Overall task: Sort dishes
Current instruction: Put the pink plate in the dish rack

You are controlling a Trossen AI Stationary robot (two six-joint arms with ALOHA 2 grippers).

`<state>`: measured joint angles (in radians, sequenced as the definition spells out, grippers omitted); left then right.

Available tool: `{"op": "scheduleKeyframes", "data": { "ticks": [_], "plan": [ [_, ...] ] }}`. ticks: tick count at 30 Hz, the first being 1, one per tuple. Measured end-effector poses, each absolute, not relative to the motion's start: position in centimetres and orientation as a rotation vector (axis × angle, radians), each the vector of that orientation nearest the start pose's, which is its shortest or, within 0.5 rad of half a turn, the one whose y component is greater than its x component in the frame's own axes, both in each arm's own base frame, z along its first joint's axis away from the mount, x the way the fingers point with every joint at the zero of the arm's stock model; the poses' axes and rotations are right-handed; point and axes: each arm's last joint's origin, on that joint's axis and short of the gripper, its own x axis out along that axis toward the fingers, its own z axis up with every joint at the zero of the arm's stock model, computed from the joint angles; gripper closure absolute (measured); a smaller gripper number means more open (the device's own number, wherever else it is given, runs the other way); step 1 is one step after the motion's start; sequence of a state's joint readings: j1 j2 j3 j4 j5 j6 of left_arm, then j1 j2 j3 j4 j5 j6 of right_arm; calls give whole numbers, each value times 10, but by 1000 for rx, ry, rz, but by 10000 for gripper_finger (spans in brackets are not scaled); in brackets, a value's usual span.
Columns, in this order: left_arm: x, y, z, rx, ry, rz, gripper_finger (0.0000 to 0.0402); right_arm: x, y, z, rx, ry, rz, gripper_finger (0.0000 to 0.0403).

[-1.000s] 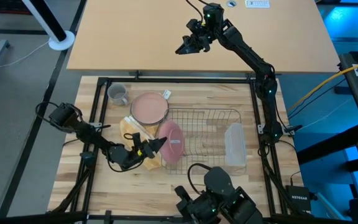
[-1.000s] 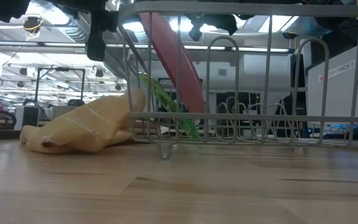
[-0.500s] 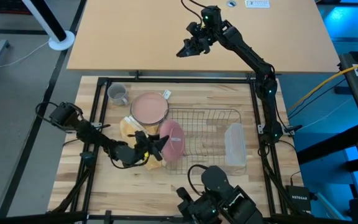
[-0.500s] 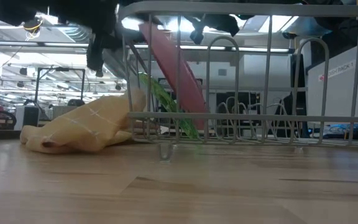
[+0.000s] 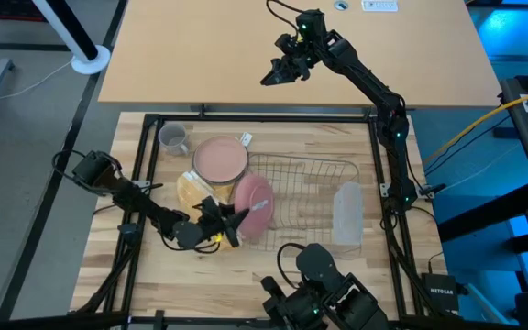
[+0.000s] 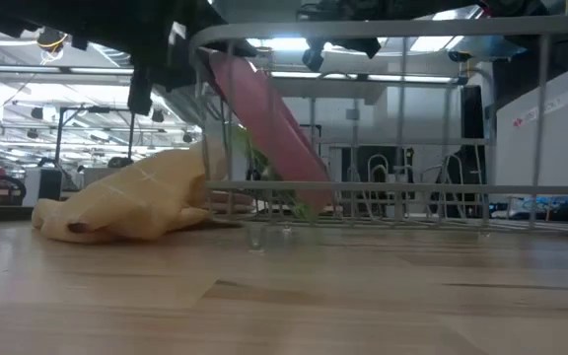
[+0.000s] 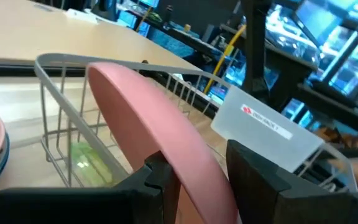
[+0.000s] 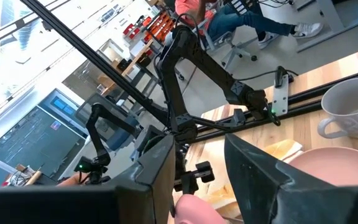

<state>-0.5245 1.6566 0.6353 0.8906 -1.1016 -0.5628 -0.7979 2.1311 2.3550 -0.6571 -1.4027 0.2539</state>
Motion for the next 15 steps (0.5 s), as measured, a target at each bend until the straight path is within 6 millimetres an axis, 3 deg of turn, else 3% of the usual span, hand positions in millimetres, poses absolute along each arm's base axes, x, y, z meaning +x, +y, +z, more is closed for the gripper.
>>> {"op": "scheduleKeyframes", "data": {
  "ticks": [7, 15],
  "plan": [
    [272, -134, 179, -401, -57, 574, 288, 336, -303, 409, 641, 278, 572, 260],
    [279, -118, 179, -431, -80, 629, 288, 349, -286, 405, 627, 303, 611, 260]
  ]
}}
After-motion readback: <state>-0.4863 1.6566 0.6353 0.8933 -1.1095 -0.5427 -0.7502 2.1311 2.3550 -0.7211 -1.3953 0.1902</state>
